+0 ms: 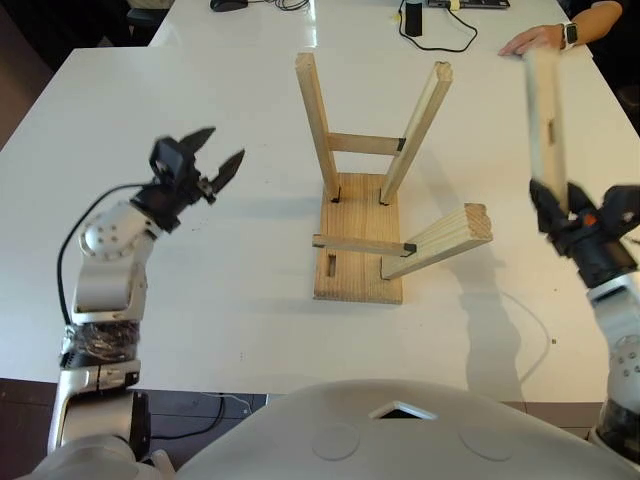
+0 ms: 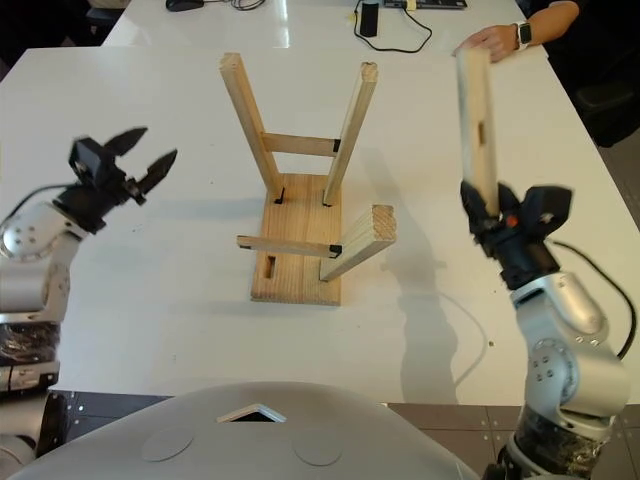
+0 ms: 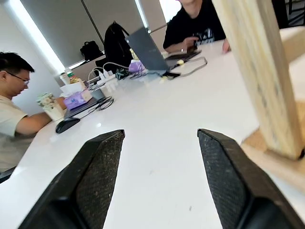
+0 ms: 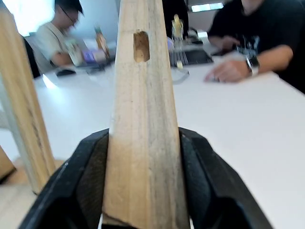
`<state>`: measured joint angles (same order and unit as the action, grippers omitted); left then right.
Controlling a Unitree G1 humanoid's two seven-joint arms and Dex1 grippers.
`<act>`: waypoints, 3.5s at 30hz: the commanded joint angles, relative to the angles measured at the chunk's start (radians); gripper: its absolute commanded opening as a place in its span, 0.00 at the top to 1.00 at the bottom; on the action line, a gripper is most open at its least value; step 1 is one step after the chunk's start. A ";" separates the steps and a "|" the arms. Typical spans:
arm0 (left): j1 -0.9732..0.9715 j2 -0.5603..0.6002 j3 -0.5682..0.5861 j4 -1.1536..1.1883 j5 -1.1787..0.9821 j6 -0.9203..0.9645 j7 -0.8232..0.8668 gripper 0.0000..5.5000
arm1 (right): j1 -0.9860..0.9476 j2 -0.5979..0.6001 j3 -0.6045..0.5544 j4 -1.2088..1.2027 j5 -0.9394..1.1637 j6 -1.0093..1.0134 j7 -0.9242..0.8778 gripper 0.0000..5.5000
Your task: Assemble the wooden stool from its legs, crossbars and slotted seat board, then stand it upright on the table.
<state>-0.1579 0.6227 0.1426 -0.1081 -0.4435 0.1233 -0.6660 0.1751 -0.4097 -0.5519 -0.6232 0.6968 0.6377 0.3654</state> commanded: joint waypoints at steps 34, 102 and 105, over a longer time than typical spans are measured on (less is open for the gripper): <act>-0.495 -0.071 -0.014 -0.317 -1.160 0.752 0.054 0.44 | -0.399 -0.494 0.184 0.029 0.856 0.181 0.450 0.63; -0.227 0.231 0.049 -0.104 -0.403 0.404 -0.524 0.63 | -0.107 -0.427 -0.010 0.030 0.519 0.075 0.531 0.43; -0.140 0.215 0.038 -0.152 -0.374 0.371 -0.543 0.63 | -0.091 -0.429 -0.020 0.023 0.525 0.076 0.526 0.43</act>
<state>-0.3490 0.8443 0.1917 -0.2274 -0.8323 0.5091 -1.1862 0.0708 -0.8336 -0.5556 -0.5868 1.2108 0.7160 0.8965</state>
